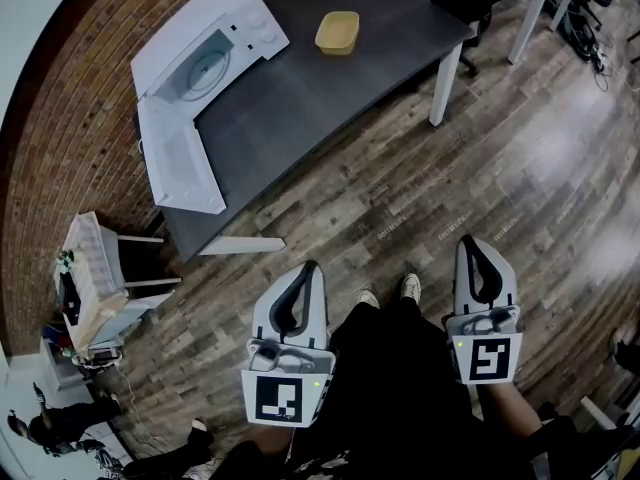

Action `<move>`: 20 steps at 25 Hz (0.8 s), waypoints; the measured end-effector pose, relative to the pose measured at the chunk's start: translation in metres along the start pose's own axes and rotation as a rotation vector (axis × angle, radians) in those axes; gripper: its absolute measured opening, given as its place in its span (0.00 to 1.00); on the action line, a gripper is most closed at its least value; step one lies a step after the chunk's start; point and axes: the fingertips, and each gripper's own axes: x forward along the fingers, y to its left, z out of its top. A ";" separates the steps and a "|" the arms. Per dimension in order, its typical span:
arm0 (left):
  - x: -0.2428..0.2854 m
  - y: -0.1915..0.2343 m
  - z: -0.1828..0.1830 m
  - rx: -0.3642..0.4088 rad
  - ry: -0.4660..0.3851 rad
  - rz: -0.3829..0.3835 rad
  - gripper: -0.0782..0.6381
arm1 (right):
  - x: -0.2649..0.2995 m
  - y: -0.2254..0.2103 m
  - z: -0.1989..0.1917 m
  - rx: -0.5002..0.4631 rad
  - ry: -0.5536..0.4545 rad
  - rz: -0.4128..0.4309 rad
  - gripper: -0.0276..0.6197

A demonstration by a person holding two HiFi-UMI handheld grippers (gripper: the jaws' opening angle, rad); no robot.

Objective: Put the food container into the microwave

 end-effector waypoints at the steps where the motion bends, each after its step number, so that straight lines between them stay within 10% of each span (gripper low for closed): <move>1: 0.005 0.001 0.001 -0.004 -0.008 -0.007 0.11 | 0.003 -0.002 0.000 -0.007 0.003 -0.004 0.14; 20: 0.007 0.075 0.002 -0.092 -0.092 0.011 0.11 | 0.037 0.060 0.039 -0.054 -0.010 0.043 0.14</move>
